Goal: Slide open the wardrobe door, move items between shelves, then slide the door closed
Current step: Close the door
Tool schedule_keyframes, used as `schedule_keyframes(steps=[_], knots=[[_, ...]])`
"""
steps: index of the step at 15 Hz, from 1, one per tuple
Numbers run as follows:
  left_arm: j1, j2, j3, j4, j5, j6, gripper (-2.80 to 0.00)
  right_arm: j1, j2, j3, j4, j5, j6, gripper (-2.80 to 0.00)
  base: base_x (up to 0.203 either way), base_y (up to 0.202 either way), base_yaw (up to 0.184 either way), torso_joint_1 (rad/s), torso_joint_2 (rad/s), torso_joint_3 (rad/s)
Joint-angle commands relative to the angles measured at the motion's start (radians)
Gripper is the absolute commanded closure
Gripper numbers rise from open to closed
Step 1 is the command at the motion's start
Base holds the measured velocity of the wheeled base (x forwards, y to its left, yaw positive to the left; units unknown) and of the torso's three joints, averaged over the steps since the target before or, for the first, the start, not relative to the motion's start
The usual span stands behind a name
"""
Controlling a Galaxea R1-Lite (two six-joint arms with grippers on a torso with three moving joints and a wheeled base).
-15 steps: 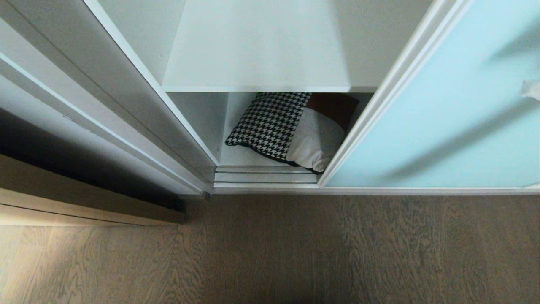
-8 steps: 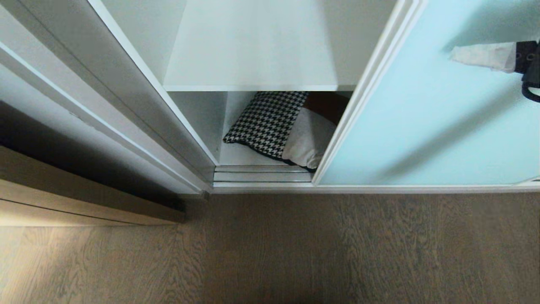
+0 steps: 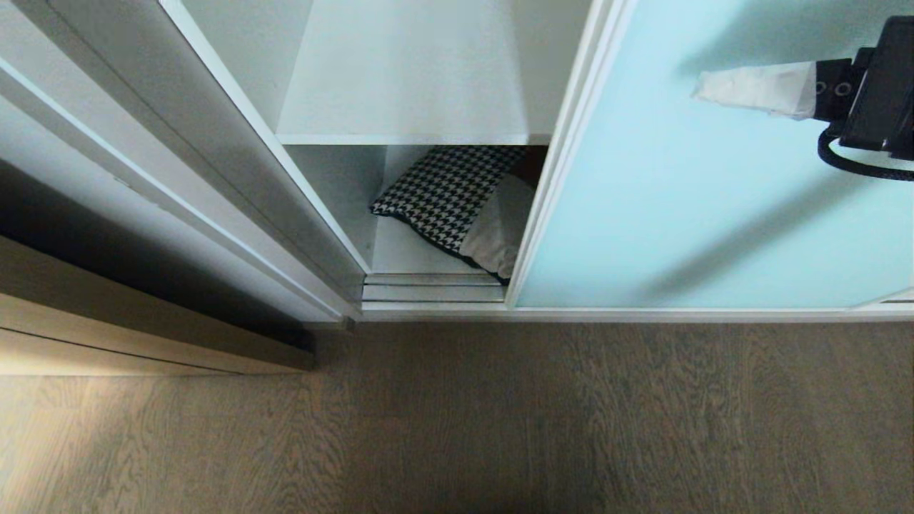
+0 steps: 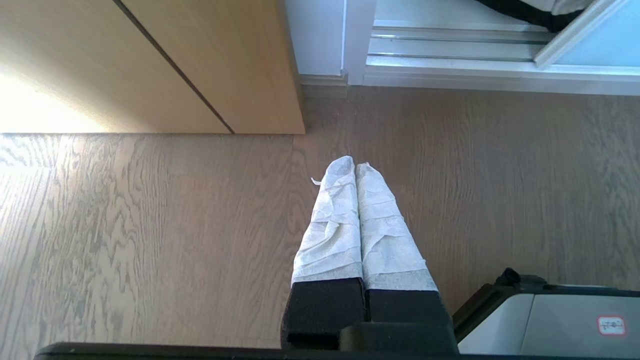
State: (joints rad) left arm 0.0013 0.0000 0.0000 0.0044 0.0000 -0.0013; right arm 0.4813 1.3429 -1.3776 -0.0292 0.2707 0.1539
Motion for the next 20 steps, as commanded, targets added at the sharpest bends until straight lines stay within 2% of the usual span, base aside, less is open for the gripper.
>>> schedule_keyframes(steps=[1, 6, 8, 10, 11, 14, 18, 19, 20], knots=[[0.000, 0.002, 0.000, 0.000, 0.000, 0.000, 0.00, 0.041, -0.029, 0.010, 0.042, 0.008, 0.004, 0.00, 0.000, 0.000, 0.000, 0.000, 0.00, 0.000], [0.000, 0.000, 0.000, 0.000, 0.000, 0.000, 0.00, 0.231, -0.134, 0.013, 0.139, 0.016, -0.006, 0.00, 0.000, 0.000, 0.000, 0.000, 0.00, 0.000], [0.000, 0.000, 0.000, 0.000, 0.000, 0.000, 0.00, 0.259, -0.196, 0.020, 0.161, 0.016, -0.006, 0.00, 0.000, 0.000, 0.000, 0.000, 0.00, 0.000], [0.000, 0.000, 0.000, 0.000, 0.000, 0.000, 0.00, 0.252, -0.275, 0.049, 0.169, -0.006, -0.001, 0.00, 0.000, 0.000, 0.000, 0.000, 0.00, 0.000], [0.000, 0.000, 0.000, 0.000, 0.000, 0.000, 0.00, 0.221, -0.323, 0.072, 0.169, -0.048, 0.001, 0.00, 0.000, 0.000, 0.000, 0.000, 0.00, 0.000], [0.000, 0.000, 0.000, 0.000, 0.000, 0.000, 0.00, 0.001, -0.409, 0.120, 0.170, -0.237, -0.007, 0.00, 0.000, 0.000, 0.000, 0.000, 0.00, 0.000], [0.000, 0.000, 0.000, 0.000, 0.000, 0.000, 0.00, -0.360, -0.492, 0.163, 0.168, -0.351, -0.038, 0.00, 0.000, 0.000, 0.000, 0.000, 0.00, 0.000], [0.000, 0.000, 0.000, 0.000, 0.000, 0.000, 0.00, -0.433, -0.522, 0.184, 0.165, -0.394, -0.051, 0.00, 0.000, 0.000, 0.000, 0.000, 0.00, 0.000], [0.000, 0.000, 0.000, 0.000, 0.000, 0.000, 0.00, -0.472, -0.576, 0.213, 0.165, -0.424, -0.077, 0.00, 0.000, 0.000, 0.000, 0.000, 0.00, 0.000]])
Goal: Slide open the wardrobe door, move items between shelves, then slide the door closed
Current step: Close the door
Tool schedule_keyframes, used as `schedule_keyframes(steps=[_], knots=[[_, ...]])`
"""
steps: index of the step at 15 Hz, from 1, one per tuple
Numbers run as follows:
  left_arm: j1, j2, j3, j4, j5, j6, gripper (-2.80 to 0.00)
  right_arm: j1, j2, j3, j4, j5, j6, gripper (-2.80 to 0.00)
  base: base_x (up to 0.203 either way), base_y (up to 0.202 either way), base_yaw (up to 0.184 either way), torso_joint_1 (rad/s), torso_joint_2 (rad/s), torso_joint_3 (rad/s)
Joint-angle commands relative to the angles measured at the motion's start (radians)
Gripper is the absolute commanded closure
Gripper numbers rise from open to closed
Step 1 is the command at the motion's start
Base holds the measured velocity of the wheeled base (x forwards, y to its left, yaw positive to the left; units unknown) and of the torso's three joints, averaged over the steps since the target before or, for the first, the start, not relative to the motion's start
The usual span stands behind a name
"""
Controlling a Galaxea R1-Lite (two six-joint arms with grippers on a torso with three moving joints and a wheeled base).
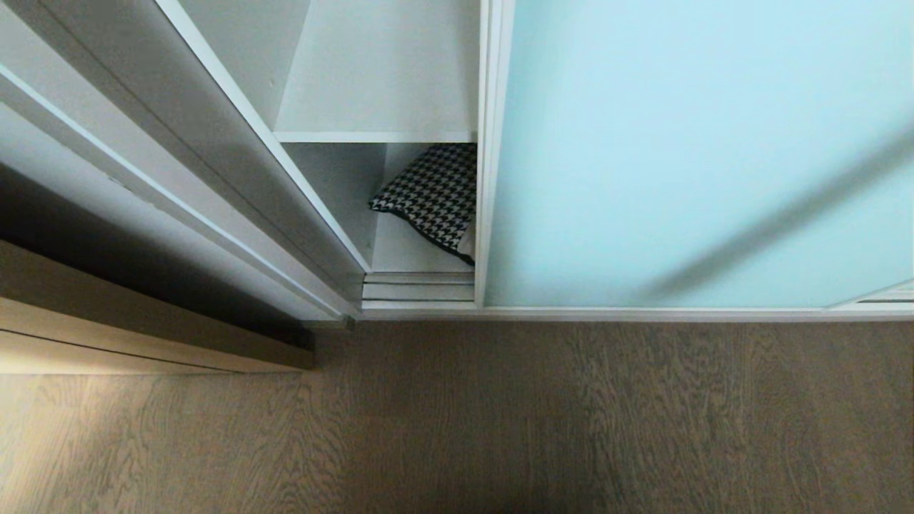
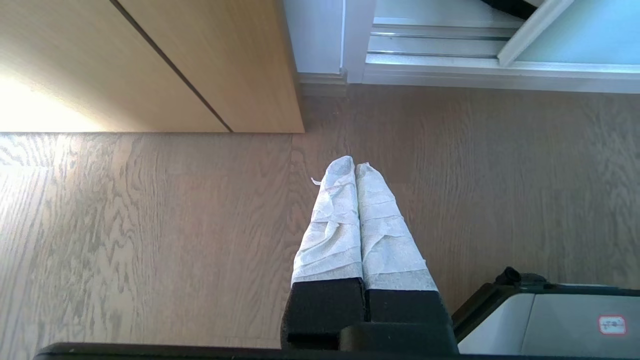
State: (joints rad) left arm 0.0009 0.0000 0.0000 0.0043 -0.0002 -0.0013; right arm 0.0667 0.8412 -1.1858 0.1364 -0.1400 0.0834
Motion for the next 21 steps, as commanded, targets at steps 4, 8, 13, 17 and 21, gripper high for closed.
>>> schedule_keyframes(steps=[4, 8, 13, 17, 21], knots=[[0.001, 0.000, 0.000, 0.000, 0.000, 0.000, 0.00, -0.089, -0.323, 0.289, 0.055, -0.047, -0.062, 0.00, 0.000, 0.000, 0.000, 0.000, 0.00, 0.000], [0.001, 0.000, 0.000, 0.000, 0.000, 0.000, 0.00, -0.101, -0.619, 0.609, 0.166, -0.046, -0.118, 0.00, 0.000, 0.000, 0.000, 0.000, 0.00, 0.000], [0.001, 0.000, 0.000, 0.000, 0.000, 0.000, 0.00, -0.071, -0.834, 0.942, 0.200, -0.047, -0.146, 0.00, 0.000, 0.000, 0.000, 0.000, 0.00, 0.000], [0.001, 0.000, 0.000, 0.000, 0.000, -0.003, 0.00, -0.068, -0.843, 1.037, 0.080, -0.040, -0.130, 0.00, 0.000, 0.000, 0.000, 0.000, 0.00, 0.000], [0.001, 0.001, 0.000, 0.000, 0.000, -0.003, 0.00, -0.068, -0.843, 1.111, -0.051, 0.031, -0.159, 0.00, 0.000, 0.000, 0.000, 0.000, 0.00, 0.000]])
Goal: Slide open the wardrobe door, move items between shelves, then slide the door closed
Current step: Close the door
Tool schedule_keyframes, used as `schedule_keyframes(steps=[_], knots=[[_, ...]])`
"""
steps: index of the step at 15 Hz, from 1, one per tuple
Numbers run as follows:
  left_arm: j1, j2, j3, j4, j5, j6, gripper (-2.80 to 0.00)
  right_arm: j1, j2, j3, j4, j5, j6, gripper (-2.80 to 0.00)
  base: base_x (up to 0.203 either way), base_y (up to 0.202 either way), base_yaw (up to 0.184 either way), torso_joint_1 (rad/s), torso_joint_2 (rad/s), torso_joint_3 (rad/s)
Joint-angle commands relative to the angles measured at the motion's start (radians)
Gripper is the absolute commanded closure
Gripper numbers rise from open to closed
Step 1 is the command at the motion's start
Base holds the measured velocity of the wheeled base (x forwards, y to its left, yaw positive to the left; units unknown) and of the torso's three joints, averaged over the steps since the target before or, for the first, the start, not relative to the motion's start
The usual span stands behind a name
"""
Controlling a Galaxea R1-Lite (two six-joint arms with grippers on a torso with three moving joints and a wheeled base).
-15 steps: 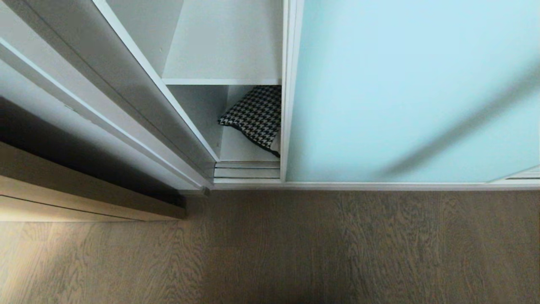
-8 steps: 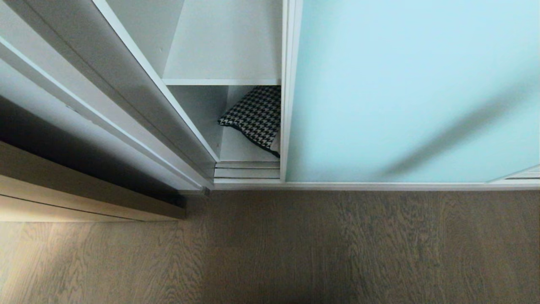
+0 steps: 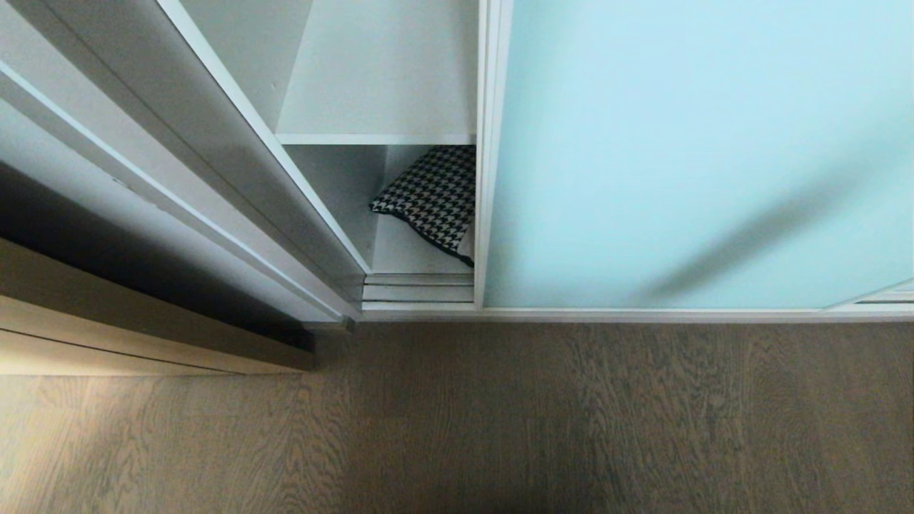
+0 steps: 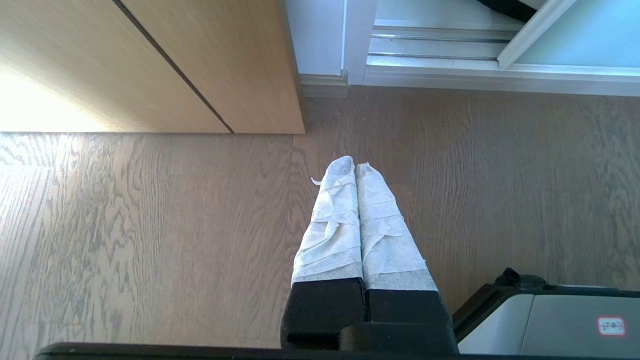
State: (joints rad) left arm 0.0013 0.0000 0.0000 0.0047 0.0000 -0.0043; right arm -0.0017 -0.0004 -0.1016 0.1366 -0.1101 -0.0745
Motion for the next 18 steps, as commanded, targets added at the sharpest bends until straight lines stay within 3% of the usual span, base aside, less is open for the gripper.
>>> schedule_keyframes(steps=[1, 2, 5, 7, 18], knots=[[0.000, 0.000, 0.000, 0.000, 0.000, 0.000, 0.00, 0.000, -0.001, 0.069, -0.163, 0.024, 0.001, 0.00, 0.000, 0.000, 0.000, 0.000, 0.00, 0.000], [0.000, 0.000, 0.000, 0.000, 0.000, 0.000, 0.00, 0.001, 0.000, 0.100, -0.206, 0.075, 0.010, 0.00, 0.000, 0.000, 0.000, 0.000, 0.00, 0.000], [0.000, 0.000, 0.000, 0.000, 0.000, 0.000, 0.00, 0.001, 0.000, 0.079, -0.042, 0.109, 0.034, 0.00, 0.000, 0.000, 0.000, 0.000, 0.00, 0.000], [0.000, 0.000, 0.000, 0.000, 0.000, 0.000, 0.00, 0.001, 0.000, 0.096, -0.128, 0.109, 0.070, 0.00, 0.000, 0.000, 0.000, 0.000, 0.00, 0.000], [0.000, 0.002, -0.002, 0.003, -0.003, 0.012, 0.00, 0.000, 0.000, 0.097, -0.132, 0.109, 0.071, 0.00, 0.000, 0.000, 0.000, 0.000, 0.00, 0.000]])
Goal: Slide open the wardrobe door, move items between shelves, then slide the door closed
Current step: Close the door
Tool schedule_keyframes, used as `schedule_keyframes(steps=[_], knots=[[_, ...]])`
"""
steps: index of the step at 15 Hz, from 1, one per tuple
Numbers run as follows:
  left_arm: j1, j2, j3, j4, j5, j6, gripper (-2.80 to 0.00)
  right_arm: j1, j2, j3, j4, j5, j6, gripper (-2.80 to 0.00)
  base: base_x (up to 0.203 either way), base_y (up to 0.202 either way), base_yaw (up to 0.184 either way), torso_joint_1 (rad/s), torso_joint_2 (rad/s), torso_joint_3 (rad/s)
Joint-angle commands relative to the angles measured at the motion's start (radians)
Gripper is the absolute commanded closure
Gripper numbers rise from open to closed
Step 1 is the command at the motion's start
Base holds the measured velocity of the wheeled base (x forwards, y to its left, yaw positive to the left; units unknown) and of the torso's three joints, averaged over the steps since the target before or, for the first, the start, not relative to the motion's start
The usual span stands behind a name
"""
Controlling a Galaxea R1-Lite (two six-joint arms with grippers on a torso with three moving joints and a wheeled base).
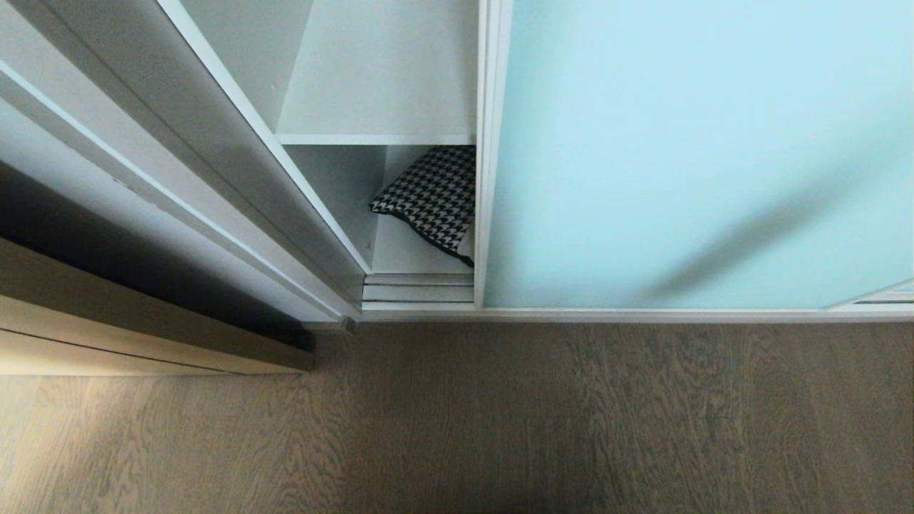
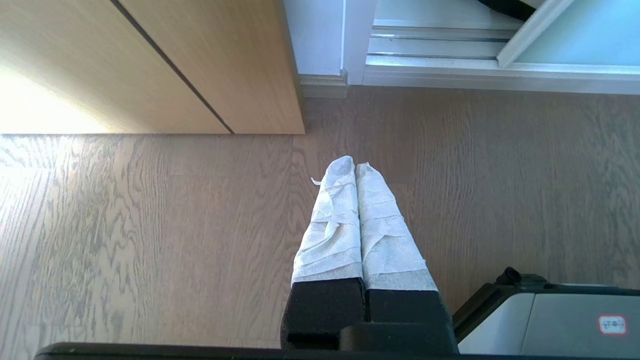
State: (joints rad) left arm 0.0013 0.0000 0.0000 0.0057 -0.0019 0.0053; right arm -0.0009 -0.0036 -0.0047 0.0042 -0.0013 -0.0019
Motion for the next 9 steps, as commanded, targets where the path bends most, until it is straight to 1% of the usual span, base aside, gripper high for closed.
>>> schedule_keyframes(steps=[1, 2, 3, 4, 7, 8, 9], knots=[[0.000, 0.000, 0.000, -0.001, 0.002, -0.002, 0.00, 0.001, 0.004, 0.000, 0.000, 0.000, 0.000, 0.00, 0.000, 0.000, 0.000, 0.000, 0.00, 0.000], [0.000, 0.000, -0.004, -0.008, 0.006, -0.001, 0.00, 0.000, 0.004, 0.000, 0.000, 0.000, 0.001, 0.00, 0.000, 0.000, 0.000, 0.000, 0.00, 0.000], [0.000, 0.000, -0.042, -0.008, 0.011, -0.001, 0.00, -0.001, 0.004, 0.000, 0.000, 0.000, 0.001, 0.00, 0.000, 0.000, 0.000, 0.000, 0.00, 0.000], [0.000, 0.000, -0.116, 0.000, 0.018, -0.002, 0.00, 0.000, 0.004, 0.000, 0.000, 0.000, -0.001, 0.00, 0.000, 0.000, 0.000, 0.000, 0.00, 0.000], [0.000, 0.046, -0.443, 0.075, 0.016, -0.002, 0.00, 0.000, 0.004, 0.000, 0.000, 0.000, 0.001, 0.00, 0.000, 0.000, 0.000, 0.000, 0.00, 0.000], [0.000, 0.102, -0.564, 0.103, 0.011, -0.002, 0.00, 0.000, 0.004, 0.000, 0.000, 0.000, -0.001, 0.00, 0.000, 0.000, 0.000, 0.000, 0.00, 0.000], [-0.002, 0.198, -0.681, 0.125, 0.002, -0.003, 0.00, -0.001, 0.004, 0.000, 0.000, 0.000, 0.002, 0.00, 0.000, 0.000, 0.000, 0.000, 0.00, 0.000]])
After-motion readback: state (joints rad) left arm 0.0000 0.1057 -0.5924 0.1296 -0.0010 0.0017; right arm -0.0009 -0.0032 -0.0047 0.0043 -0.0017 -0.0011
